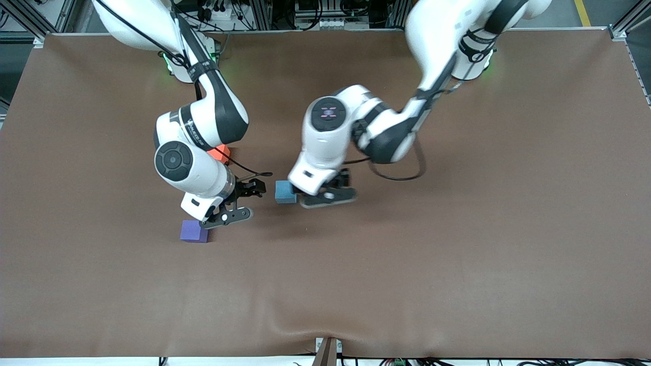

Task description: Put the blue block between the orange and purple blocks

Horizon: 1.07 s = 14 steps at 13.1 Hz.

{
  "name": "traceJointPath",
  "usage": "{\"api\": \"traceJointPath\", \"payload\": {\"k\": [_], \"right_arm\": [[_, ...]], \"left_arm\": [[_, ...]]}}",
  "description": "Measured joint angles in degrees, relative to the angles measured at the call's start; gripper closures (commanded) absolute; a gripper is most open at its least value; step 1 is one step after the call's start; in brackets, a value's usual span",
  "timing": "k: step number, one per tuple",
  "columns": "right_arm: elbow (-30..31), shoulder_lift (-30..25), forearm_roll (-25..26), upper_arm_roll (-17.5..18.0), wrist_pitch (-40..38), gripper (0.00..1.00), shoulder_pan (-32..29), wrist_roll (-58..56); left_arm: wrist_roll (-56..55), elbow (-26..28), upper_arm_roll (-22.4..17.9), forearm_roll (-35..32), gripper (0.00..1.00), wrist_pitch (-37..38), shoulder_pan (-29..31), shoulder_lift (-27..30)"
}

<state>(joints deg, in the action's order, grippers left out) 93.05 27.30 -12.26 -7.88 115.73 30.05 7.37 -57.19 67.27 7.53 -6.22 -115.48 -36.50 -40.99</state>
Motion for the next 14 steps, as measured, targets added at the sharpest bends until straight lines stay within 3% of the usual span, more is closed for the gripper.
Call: {"api": "traceJointPath", "payload": {"k": [7, 14], "right_arm": [[1.7, 2.7, -0.1, 0.3, 0.5, 0.00, 4.6, 11.3], [2.0, 9.1, -0.1, 0.3, 9.4, 0.00, 8.0, 11.7]], "left_arm": [[10.9, 19.5, 0.0, -0.2, 0.00, 2.0, 15.2, 21.3], [30.9, 21.7, 0.2, -0.1, 0.00, 13.3, 29.3, 34.1]]}}
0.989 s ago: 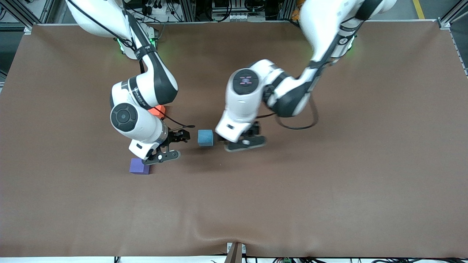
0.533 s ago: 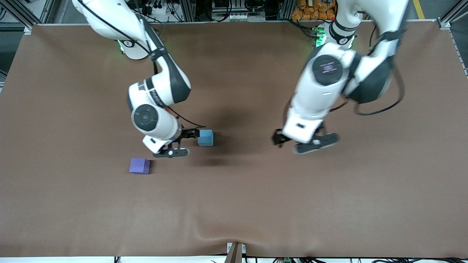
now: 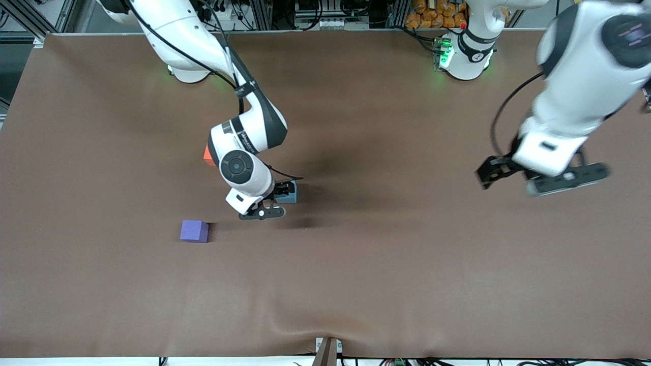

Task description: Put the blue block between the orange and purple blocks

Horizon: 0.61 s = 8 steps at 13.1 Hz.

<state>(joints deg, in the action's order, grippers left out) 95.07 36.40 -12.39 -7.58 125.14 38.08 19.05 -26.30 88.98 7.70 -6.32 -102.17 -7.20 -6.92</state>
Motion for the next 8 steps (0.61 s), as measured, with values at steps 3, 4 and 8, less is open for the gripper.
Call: {"api": "traceJointPath", "payload": {"k": [3, 4, 8], "right_arm": [[-0.1, 1.0, -2.7, 0.0, 1.8, 0.00, 1.7, 1.4], [-0.1, 1.0, -3.7, 0.0, 2.3, 0.00, 2.3, 1.6], [-0.1, 1.7, -4.4, -0.1, 2.5, 0.00, 2.7, 1.9]], "left_arm": [[4.6, 0.1, 0.1, 0.1, 0.00, 5.1, 3.2, 3.9], [6.3, 0.2, 0.1, 0.2, 0.00, 6.1, 4.2, 5.1], [13.1, 0.5, -0.1, 2.6, 0.00, 8.0, 7.8, 7.6]]}}
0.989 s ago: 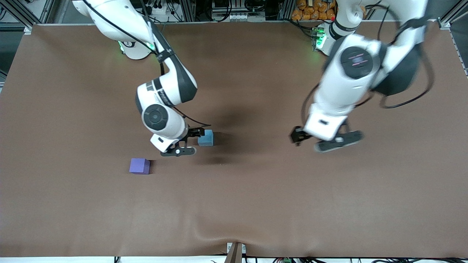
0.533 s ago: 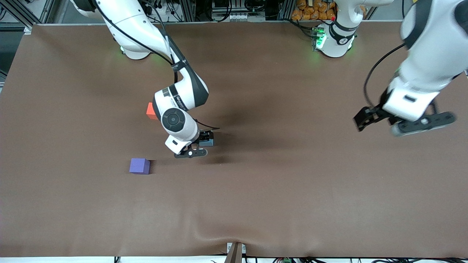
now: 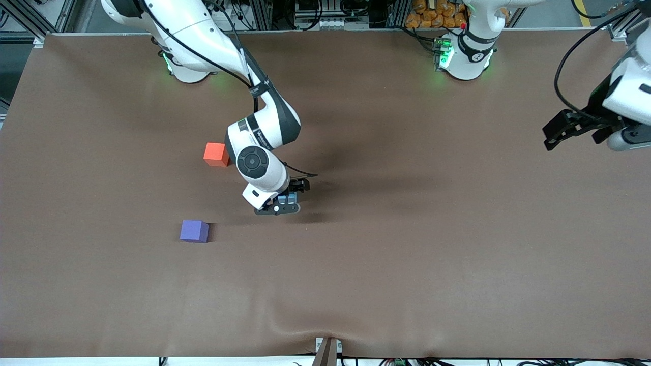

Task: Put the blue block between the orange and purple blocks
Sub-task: 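Carry the light blue cube with the right gripper between orange and purple cubes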

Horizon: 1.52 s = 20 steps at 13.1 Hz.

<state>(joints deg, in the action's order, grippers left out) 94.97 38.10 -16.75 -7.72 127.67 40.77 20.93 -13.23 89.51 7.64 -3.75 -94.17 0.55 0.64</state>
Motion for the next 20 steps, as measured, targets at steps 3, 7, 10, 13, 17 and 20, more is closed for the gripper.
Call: {"api": "traceJointPath", "payload": {"k": [3, 7, 10, 13, 17, 20], "right_arm": [[0.0, 1.1, 0.0, -0.1, 0.4, 0.98, 0.0, 0.0], [-0.8, 0.1, 0.0, -1.4, -1.1, 1.00, -1.0, 0.0], [-1.3, -5.9, 0.0, -2.3, -9.9, 1.00, -7.5, -4.5], [5.1, -12.4, 3.0, -2.6, -10.2, 1.00, -15.2, -12.3], [20.2, -14.9, 4.7, -2.5, 1.4, 1.00, -17.6, -13.0], [23.4, -14.9, 4.7, -2.5, 2.6, 0.99, -18.8, -13.0]], "left_arm": [[0.7, 0.1, 0.0, 2.8, 0.00, 0.0, 1.1, 0.1], [0.7, 0.3, 0.2, 3.6, 0.00, 0.3, 1.3, 0.2], [0.7, 0.4, 0.4, 3.6, 0.00, 0.9, 1.3, 0.2], [0.7, 0.4, 0.5, 3.6, 0.00, 2.2, 1.3, 0.3], [0.7, 0.4, 1.2, 3.6, 0.00, 4.7, 1.2, 0.3], [0.7, 0.5, 1.3, 3.6, 0.00, 5.4, 1.2, 0.3]]}}
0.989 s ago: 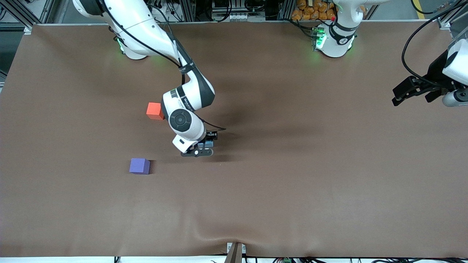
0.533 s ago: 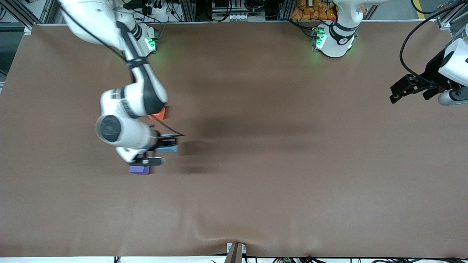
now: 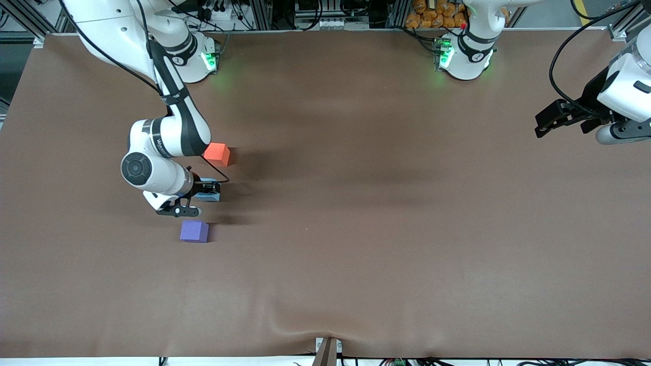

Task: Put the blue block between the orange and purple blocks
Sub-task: 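Carry the light blue cube with the right gripper between orange and purple cubes, then lower the cube onto the table and open the right gripper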

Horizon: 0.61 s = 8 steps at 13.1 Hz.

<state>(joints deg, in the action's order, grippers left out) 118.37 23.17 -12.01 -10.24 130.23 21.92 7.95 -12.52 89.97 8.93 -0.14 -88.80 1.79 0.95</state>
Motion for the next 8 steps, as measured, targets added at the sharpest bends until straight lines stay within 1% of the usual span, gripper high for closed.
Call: {"api": "traceJointPath", "payload": {"k": [1, 2, 3, 4, 8], "right_arm": [[0.0, 0.0, 0.0, 0.0, 0.0, 0.91, -0.4, 0.0], [0.0, 0.0, 0.0, 0.0, 0.0, 0.55, -0.7, 0.0], [0.0, 0.0, 0.0, 0.0, 0.0, 0.09, -0.7, 0.0], [0.0, 0.0, 0.0, 0.1, 0.0, 0.00, -0.7, 0.0], [-1.1, -0.3, 0.0, 0.1, 0.0, 0.00, -1.0, 0.0]], "left_arm": [[0.0, 0.0, 0.0, 0.0, 0.00, 0.2, 0.0, 0.0], [0.0, 0.1, 0.0, 0.0, 0.00, 0.2, 0.0, 0.0], [0.0, 0.1, 0.0, 0.0, 0.00, 0.2, 0.0, 0.0], [0.0, 0.1, 0.0, 0.0, 0.00, 0.2, 0.0, 0.0], [0.0, 0.2, 0.0, 0.0, 0.00, 0.2, 0.0, 0.0]]}}
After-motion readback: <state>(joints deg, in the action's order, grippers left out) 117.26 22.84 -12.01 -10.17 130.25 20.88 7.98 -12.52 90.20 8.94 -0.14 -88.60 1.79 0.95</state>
